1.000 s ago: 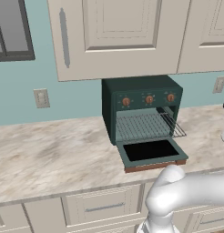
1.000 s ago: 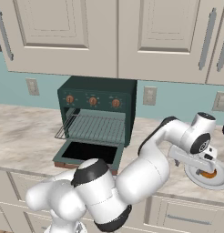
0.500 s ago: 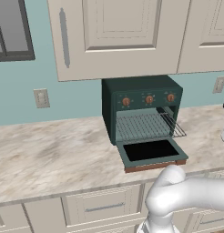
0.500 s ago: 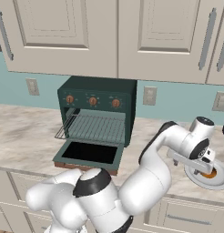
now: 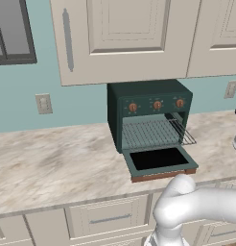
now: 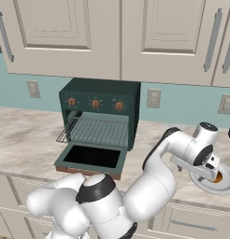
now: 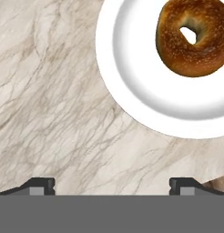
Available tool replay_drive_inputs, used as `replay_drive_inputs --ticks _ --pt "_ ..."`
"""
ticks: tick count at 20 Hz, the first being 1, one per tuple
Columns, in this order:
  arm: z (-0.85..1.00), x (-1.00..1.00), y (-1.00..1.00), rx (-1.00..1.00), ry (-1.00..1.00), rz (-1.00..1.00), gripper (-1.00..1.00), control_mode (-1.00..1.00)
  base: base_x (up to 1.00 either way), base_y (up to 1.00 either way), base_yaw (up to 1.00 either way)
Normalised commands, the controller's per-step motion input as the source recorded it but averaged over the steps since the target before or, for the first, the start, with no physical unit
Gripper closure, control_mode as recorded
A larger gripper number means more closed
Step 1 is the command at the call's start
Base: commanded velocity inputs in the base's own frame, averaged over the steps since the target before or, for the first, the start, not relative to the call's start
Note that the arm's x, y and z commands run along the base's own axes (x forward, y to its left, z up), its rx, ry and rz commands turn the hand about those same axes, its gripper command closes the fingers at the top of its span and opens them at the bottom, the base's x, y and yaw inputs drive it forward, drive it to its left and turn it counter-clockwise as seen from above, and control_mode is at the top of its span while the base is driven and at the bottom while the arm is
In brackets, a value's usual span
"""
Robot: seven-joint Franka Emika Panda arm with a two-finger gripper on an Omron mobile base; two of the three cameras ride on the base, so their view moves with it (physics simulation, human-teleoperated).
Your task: Pick up the bagel from the plate, place it on the toaster oven rack, close the door, and set the timer.
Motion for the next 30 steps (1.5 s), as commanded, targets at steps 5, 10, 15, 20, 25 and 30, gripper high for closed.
replay_drive_inputs --ticks 5,10,15,20,25,30 --pt "-0.1 0.06 0.01 0.0 0.06 -0.02 -1.0 -1.0 0.0 0.0 0.0" --pt "-0.17 0.1 0.01 0.02 0.13 0.0 -1.0 -1.0 0.0 0.0 0.0" --pt "-0.19 0.03 0.0 0.04 0.03 0.08 -1.0 -1.0 0.0 0.0 0.0" --pt "-0.02 0.04 0.0 0.0 -0.11 0.23 -1.0 -1.0 0.0 0.0 0.0" --pt "-0.01 0.22 0.0 0.0 -0.16 0.22 -1.0 -1.0 0.0 0.0 0.0" --pt "-0.16 0.34 0.0 0.0 -0.03 0.14 -1.0 -1.0 0.0 0.0 0.0"
